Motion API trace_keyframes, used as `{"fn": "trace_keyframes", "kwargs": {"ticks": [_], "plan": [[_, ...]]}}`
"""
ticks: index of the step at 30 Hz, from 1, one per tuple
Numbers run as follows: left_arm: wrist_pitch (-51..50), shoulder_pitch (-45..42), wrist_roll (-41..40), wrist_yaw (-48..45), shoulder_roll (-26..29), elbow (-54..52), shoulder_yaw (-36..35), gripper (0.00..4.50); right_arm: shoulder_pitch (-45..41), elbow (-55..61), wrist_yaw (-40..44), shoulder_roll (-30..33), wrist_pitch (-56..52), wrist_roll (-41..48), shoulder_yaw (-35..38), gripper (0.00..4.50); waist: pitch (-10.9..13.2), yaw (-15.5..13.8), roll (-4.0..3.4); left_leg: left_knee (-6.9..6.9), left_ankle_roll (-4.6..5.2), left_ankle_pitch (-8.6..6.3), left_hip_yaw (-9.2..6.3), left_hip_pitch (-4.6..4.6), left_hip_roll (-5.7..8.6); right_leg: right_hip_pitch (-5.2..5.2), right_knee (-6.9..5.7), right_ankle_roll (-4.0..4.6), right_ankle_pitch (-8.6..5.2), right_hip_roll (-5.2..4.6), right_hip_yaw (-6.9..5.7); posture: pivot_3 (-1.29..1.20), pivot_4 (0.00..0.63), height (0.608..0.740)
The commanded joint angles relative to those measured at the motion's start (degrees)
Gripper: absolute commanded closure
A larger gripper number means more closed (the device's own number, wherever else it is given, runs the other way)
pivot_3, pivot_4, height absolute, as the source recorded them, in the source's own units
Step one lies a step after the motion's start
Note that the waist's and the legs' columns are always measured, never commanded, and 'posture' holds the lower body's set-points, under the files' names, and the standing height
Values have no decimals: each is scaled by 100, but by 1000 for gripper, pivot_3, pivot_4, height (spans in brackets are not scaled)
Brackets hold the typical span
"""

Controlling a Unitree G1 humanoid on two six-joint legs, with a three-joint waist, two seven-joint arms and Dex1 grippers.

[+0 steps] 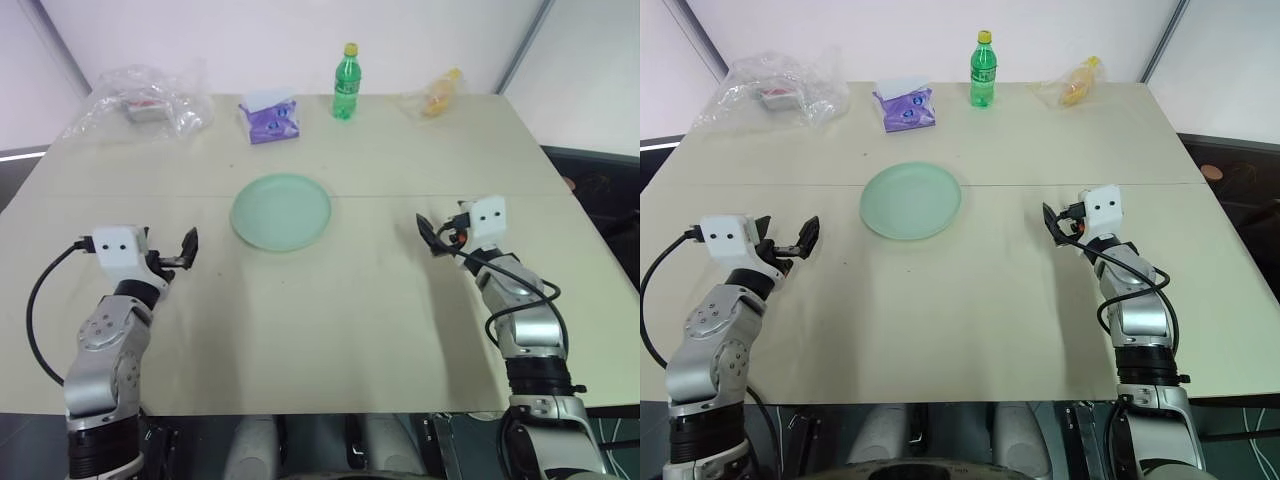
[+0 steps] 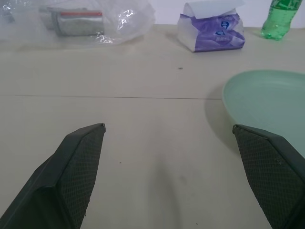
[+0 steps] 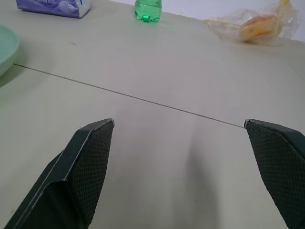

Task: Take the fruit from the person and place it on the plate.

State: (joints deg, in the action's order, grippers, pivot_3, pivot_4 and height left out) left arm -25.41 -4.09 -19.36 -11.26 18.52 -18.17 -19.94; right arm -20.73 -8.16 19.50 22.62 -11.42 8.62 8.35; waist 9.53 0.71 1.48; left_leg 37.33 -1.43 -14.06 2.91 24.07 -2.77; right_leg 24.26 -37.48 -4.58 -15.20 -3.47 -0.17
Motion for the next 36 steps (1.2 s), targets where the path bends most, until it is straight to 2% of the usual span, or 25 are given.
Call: {"fn": "trace_keyframes", "kwargs": {"ticks": [1,36], "plan": [[152,13,3,5,53,-180,-79,21,-37,166,-1,40,115,10,77,0,0,0,0,0,0,0,0,0,0,0,0,0,0,0,0,0,150,740],[239,24,20,-58,124,-132,-52,21,-24,186,7,38,138,-2,76,0,0,0,0,0,0,0,0,0,0,0,0,0,0,0,0,0,150,740]]}}
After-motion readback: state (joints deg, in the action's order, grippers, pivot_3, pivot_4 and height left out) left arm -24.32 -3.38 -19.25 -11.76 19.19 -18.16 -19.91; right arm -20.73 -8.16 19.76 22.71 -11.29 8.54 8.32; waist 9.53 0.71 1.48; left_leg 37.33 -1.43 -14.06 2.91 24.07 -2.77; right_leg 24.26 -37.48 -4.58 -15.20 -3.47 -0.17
